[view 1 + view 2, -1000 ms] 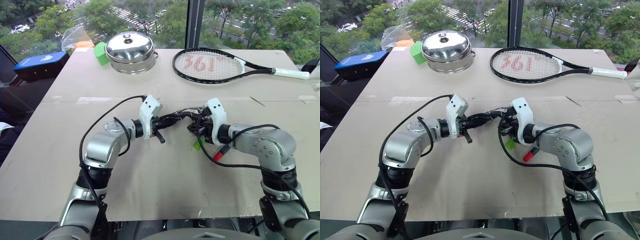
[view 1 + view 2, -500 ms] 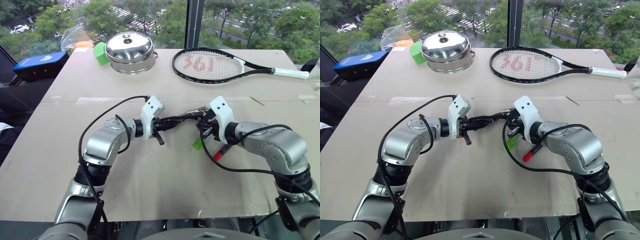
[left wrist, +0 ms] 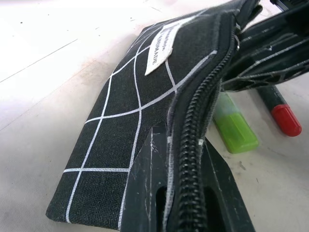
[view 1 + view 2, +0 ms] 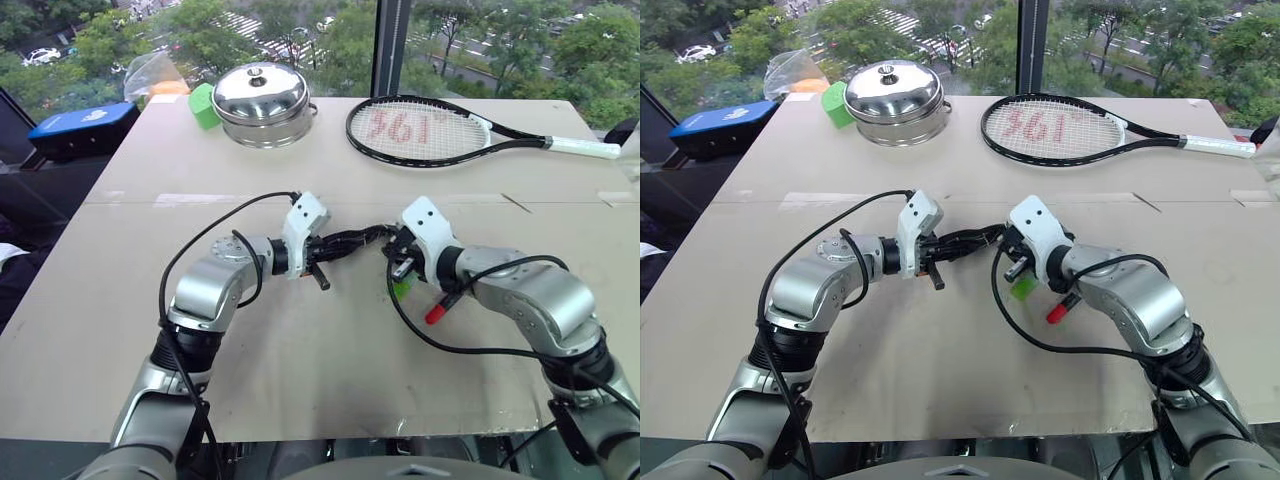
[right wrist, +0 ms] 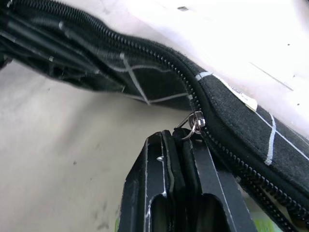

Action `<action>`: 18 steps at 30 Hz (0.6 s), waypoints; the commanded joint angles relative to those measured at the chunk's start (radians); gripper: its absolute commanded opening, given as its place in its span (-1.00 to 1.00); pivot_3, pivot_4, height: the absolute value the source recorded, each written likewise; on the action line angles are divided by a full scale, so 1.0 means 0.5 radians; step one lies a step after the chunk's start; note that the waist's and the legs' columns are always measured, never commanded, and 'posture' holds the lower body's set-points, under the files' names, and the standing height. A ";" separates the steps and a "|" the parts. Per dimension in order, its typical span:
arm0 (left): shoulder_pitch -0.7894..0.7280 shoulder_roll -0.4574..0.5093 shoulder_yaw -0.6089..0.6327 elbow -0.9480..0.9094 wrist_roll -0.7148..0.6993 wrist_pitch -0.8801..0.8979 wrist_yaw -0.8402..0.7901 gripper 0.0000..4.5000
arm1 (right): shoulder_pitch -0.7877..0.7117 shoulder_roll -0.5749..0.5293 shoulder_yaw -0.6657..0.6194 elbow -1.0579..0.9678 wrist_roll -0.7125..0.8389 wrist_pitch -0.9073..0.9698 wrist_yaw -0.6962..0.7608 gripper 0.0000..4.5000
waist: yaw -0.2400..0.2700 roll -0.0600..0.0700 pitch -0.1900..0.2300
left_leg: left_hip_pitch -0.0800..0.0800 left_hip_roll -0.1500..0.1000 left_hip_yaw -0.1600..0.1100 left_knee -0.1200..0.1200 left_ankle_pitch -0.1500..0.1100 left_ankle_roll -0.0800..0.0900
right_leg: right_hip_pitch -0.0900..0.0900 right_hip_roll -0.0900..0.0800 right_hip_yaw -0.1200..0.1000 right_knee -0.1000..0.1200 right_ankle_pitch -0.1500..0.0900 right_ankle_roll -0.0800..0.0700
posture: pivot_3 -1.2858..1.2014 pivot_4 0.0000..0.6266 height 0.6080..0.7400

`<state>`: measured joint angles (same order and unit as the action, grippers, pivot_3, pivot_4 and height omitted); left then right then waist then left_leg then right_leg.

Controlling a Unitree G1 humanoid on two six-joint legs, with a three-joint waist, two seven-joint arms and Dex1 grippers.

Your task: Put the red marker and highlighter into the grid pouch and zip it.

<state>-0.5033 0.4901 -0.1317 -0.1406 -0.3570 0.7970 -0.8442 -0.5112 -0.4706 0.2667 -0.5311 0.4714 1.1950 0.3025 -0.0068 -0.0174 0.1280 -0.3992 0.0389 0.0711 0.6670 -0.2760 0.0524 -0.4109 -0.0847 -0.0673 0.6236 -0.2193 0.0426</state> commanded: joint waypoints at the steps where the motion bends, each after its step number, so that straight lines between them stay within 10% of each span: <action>1: -0.002 0.022 0.027 -0.047 -0.023 -0.080 -0.021 -1.00 | 0.137 -0.019 -0.179 -0.183 0.067 -0.013 0.052 -0.41 | 0.002 0.000 0.000 | 0.000 0.000 0.000 0.000 0.000 0.000 | 0.000 0.000 0.000 0.000 0.000 0.000 | 0.03 -0.52 1.00; 3: 0.001 0.024 0.031 -0.037 -0.025 -0.100 -0.024 -1.00 | 0.238 0.014 -0.328 -0.312 0.170 0.053 0.060 0.00 | 0.001 0.000 0.000 | 0.000 0.000 0.000 0.000 0.000 0.000 | 0.000 0.000 0.001 0.000 0.000 0.000 | 0.03 -0.52 1.00; 7: 0.013 0.031 0.037 -0.028 -0.031 -0.142 -0.041 -1.00 | 0.447 0.212 -0.834 -0.627 0.491 0.219 0.006 0.00 | 0.012 -0.001 0.000 | 0.000 0.001 -0.001 0.000 0.000 0.000 | 0.000 0.000 0.000 0.000 0.000 0.000 | 0.03 -0.52 1.00; 13: 0.030 0.046 0.026 -0.027 -0.030 -0.175 -0.071 -1.00 | 0.374 0.535 -1.251 -0.679 0.636 0.450 -0.274 -0.96 | 0.014 0.000 0.001 | 0.001 0.001 0.001 0.001 0.000 0.000 | 0.000 0.000 0.002 0.001 0.000 0.000 | 0.03 -0.52 1.00; 18: 0.021 0.038 0.006 -0.019 -0.024 -0.197 -0.090 -1.00 | 0.231 0.561 -1.211 -0.527 0.551 0.533 -0.391 -0.99 | 0.011 0.001 0.002 | 0.001 0.000 0.000 0.001 0.000 0.000 | 0.000 0.000 0.002 0.001 -0.001 -0.001 | 0.03 -0.52 1.00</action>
<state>-0.4837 0.5074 -0.1291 -0.1359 -0.3577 0.7202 -0.8780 -0.3728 -0.1881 -0.3438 -0.8008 0.7539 1.4579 0.1244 -0.0013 -0.0167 0.1289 -0.3986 0.0388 0.0712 0.6675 -0.2761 0.0524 -0.4109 -0.0845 -0.0661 0.6242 -0.2196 0.0423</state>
